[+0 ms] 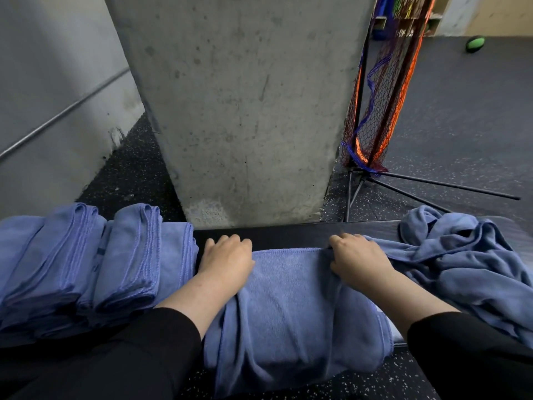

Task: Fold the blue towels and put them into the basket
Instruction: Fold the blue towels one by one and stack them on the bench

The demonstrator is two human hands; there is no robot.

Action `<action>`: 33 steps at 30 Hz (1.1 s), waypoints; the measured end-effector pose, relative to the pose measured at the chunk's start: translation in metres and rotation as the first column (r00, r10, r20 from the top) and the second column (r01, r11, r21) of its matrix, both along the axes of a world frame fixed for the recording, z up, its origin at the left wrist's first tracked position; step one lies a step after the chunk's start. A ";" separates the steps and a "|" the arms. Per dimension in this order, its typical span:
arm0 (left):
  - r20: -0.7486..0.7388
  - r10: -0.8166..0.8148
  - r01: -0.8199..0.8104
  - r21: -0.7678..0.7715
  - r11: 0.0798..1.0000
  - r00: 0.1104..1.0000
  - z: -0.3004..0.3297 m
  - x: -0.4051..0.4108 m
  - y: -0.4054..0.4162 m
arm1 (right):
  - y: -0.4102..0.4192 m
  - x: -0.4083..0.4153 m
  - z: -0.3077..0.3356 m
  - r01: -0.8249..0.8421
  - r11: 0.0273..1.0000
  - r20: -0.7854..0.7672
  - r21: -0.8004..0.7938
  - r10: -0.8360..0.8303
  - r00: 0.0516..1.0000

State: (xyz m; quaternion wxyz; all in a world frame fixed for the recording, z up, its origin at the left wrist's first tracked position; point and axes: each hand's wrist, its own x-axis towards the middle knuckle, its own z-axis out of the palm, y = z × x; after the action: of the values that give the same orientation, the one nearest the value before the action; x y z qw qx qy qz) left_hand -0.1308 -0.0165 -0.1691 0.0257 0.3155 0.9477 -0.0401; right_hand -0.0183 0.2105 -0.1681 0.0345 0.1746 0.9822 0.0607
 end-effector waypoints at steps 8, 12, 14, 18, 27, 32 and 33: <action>0.107 -0.039 0.002 0.328 0.945 0.994 0.031 0.016 0.001 | -0.001 0.010 0.019 0.021 0.993 -0.106 -0.116 -0.033 0.994; 0.136 0.009 -0.072 0.466 0.882 0.991 0.057 0.027 -0.006 | 0.013 0.023 0.048 -0.073 0.938 -0.241 -0.338 -0.011 0.971; 0.143 0.008 -0.078 0.491 0.868 0.990 0.070 0.029 -0.015 | 0.018 0.033 0.067 -0.092 0.927 -0.257 -0.363 -0.005 0.966; 0.132 -0.039 -0.030 0.482 0.875 0.991 0.096 0.033 -0.035 | 0.037 0.060 0.097 -0.081 0.917 -0.229 -0.390 -0.011 0.973; 0.244 0.027 -0.230 0.862 0.453 0.969 0.129 0.064 -0.089 | 0.010 0.116 0.152 -0.224 0.756 -0.507 -0.615 -0.161 0.846; 0.273 -0.074 -0.254 0.946 0.200 0.959 0.166 0.088 -0.110 | -0.015 0.147 0.191 -0.386 0.536 -0.582 -0.751 -0.261 0.771; 0.264 -0.090 -0.249 0.956 0.154 0.960 0.175 0.093 -0.114 | -0.018 0.152 0.201 -0.408 0.515 -0.594 -0.754 -0.269 0.758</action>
State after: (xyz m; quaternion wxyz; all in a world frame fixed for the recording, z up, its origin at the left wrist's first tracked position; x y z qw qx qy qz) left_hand -0.0380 -0.1300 0.0061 -0.0594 0.2078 0.7484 0.6271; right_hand 0.1339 0.1921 0.0334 -0.2284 0.1008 0.8340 -0.4920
